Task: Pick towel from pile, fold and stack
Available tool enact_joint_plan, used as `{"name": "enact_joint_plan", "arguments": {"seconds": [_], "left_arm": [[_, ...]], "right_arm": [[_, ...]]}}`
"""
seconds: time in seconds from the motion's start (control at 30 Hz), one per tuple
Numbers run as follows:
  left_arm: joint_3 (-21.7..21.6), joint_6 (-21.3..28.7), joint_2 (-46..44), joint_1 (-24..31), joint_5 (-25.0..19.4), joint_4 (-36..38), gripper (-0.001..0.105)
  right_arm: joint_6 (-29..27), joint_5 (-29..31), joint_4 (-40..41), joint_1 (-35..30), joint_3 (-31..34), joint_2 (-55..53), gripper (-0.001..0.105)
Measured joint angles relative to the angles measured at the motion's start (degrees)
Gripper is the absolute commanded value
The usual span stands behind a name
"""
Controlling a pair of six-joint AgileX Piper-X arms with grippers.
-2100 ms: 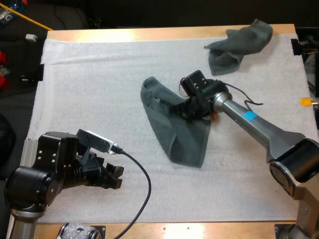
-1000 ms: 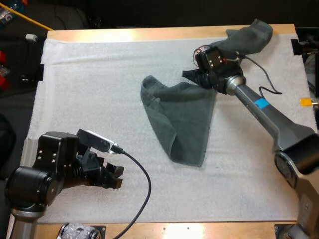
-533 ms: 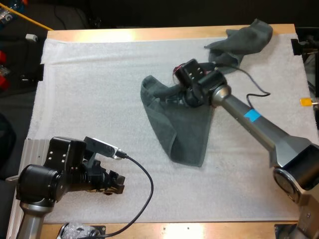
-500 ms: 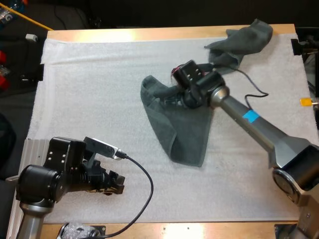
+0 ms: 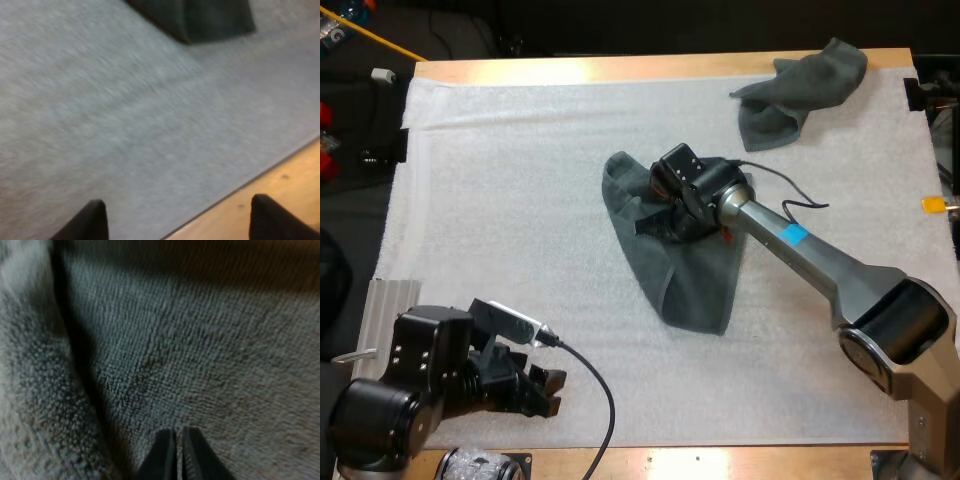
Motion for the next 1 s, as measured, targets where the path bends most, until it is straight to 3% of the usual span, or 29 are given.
{"name": "enact_joint_plan", "arguments": {"seconds": [0.33,0.7,1.0], "left_arm": [[0.0,-0.7,-2.7,0.0,5.0,0.5,0.058],[0.0,-1.1,-3.5,-0.7,5.3,1.3,0.058],[0.0,-1.1,-3.5,-0.7,5.3,2.2,0.058]], "right_arm": [[0.3,-1.3,-1.5,4.5,0.0,2.7,0.0],[-1.3,-7.5,-11.5,16.2,-0.2,3.0,0.0],[-5.2,-8.9,-12.1,22.5,-4.5,2.8,0.0]]}}
